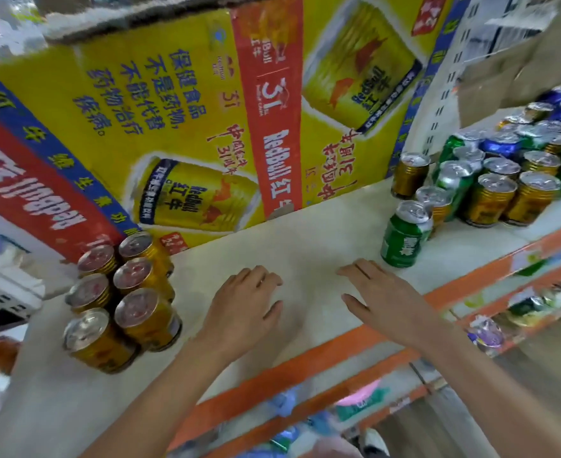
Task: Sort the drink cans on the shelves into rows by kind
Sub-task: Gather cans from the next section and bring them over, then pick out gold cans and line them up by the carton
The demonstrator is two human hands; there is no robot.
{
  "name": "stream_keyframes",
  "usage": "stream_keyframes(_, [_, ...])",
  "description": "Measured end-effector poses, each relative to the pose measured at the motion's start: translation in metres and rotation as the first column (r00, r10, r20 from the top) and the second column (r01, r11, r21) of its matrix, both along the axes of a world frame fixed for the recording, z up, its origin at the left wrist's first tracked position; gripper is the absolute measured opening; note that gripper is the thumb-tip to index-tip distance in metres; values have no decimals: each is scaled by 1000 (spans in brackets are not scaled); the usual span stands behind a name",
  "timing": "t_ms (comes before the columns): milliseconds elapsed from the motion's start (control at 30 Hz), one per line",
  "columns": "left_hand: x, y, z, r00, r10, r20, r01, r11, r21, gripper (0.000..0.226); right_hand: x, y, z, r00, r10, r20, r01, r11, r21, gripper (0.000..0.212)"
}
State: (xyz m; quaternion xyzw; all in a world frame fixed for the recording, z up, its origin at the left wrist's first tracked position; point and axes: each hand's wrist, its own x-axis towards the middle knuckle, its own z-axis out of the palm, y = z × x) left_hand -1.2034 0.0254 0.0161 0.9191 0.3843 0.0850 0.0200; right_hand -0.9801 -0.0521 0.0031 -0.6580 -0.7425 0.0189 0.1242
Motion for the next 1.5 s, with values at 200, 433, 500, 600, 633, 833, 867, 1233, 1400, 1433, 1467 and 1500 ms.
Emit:
stream_keyframes(200, [81,15,17,992,-126,-20,126,992,-5,35,65,-25,8,984,-172,36,170,984,47,41])
stream_keyframes(433, [180,35,56,972,-232,35,230,972,40,36,143,-36,33,954,-297,-40,300,952,65,41])
stream_keyframes(500, [206,39,65,965,-254,73,253,967,18,37,163,-34,39,945,-322,-48,325,941,88,41])
stream_keyframes(600, [243,44,70,960,-264,95,266,964,-4,36,192,-28,44,938,-341,-60,345,935,82,40])
stream_keyframes(633, [255,46,70,960,-262,97,264,965,-9,36,201,-26,45,934,-350,-73,356,931,79,41])
stream_keyframes(833, [309,56,59,979,-200,30,202,975,-96,43,251,-6,45,912,-386,-139,392,920,18,43])
stream_keyframes(867, [315,58,56,985,-171,-6,170,979,-110,47,258,-2,43,906,-398,-143,403,915,6,42])
stream_keyframes(1233, [348,69,28,952,-74,-296,18,982,-185,64,283,56,23,847,-529,49,531,840,-113,75])
stream_keyframes(1400, [351,70,28,965,-51,-258,-1,981,-197,62,277,59,23,837,-543,67,547,830,-111,79])
stream_keyframes(1433, [350,70,29,970,-50,-237,2,980,-199,59,276,58,24,838,-544,35,545,832,-104,79])
stream_keyframes(1467, [348,69,30,976,-51,-213,8,980,-201,57,275,56,26,838,-546,-1,544,833,-100,78])
stream_keyframes(1500, [346,69,31,982,-51,-182,13,979,-206,56,273,53,29,834,-551,-37,545,832,-101,78])
